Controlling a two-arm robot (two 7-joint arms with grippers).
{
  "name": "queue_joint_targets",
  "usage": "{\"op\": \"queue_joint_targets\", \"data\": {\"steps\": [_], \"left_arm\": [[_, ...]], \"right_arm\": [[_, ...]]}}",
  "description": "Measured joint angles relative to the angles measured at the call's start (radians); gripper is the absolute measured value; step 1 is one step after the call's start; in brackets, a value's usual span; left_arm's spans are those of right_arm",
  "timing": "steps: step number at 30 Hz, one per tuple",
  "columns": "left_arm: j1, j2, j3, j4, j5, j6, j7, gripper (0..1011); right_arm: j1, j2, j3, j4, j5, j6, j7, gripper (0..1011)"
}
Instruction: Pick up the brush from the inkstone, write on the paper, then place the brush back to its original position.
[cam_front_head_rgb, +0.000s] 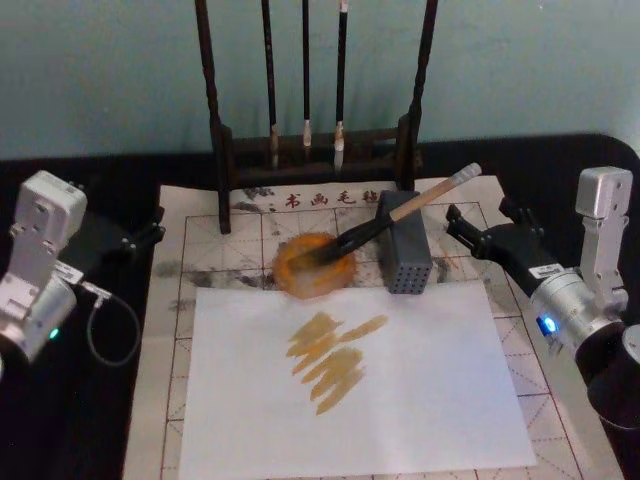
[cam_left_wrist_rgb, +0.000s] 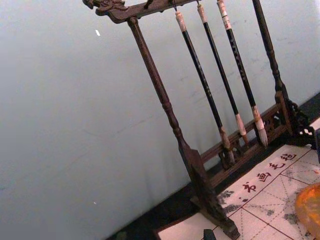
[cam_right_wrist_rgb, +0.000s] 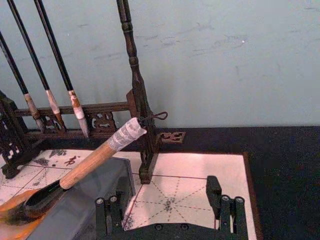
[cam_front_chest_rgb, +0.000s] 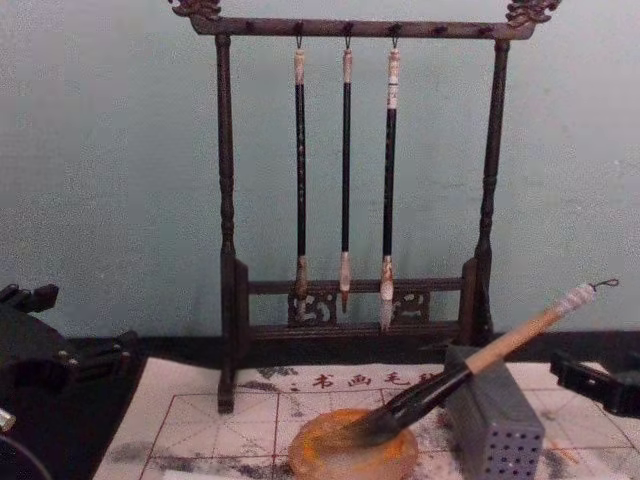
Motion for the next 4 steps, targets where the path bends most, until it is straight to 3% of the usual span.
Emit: {"op": "queue_joint_targets", "data": {"steps": [4], "left_arm": [[0.0, 0.0, 0.0, 0.0, 0.0, 0.0, 0.0, 1001]], "right_arm": [[0.0, 0.0, 0.0, 0.0, 0.0, 0.0, 0.0, 1002]]}}
